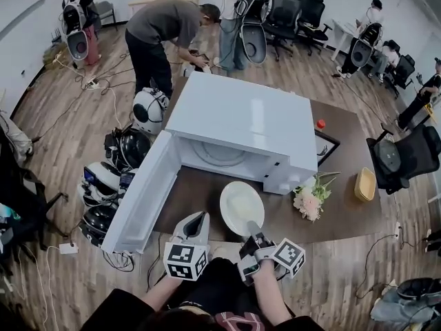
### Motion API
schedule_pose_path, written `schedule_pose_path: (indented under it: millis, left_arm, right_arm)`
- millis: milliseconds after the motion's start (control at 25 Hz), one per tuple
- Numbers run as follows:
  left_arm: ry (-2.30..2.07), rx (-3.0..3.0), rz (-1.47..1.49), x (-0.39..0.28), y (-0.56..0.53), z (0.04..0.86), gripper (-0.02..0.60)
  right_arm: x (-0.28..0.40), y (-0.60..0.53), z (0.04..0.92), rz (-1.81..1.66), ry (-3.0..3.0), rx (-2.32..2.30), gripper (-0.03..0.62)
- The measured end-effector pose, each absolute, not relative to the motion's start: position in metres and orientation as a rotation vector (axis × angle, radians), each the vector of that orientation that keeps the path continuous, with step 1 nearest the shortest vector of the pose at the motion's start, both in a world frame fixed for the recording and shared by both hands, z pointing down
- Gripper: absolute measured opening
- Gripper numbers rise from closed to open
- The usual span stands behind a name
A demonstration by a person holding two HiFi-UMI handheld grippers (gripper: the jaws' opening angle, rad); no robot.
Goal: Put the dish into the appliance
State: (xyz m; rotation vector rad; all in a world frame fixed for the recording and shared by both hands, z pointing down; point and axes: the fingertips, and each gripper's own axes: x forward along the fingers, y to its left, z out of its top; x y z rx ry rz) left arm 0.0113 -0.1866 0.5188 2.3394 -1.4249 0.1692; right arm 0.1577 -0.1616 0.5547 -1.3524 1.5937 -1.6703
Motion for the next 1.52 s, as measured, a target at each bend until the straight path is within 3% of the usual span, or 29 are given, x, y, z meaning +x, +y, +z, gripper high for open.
schedule_pose_path:
  millis: [600,1520]
  left_arm:
    - [-1.536,2.25,0.157,0.046,-0.224,0.524,0.009]
    - [-1.356,2.268,0.187,0.021,-0.285,0.523,0.009]
  right_arm:
    - [0.172,-0.24,0.569,-1.785,1.618,-1.285,0.048]
    - [0.139,-0.313,0.587,-1.802,1.397,-1.364,0.055]
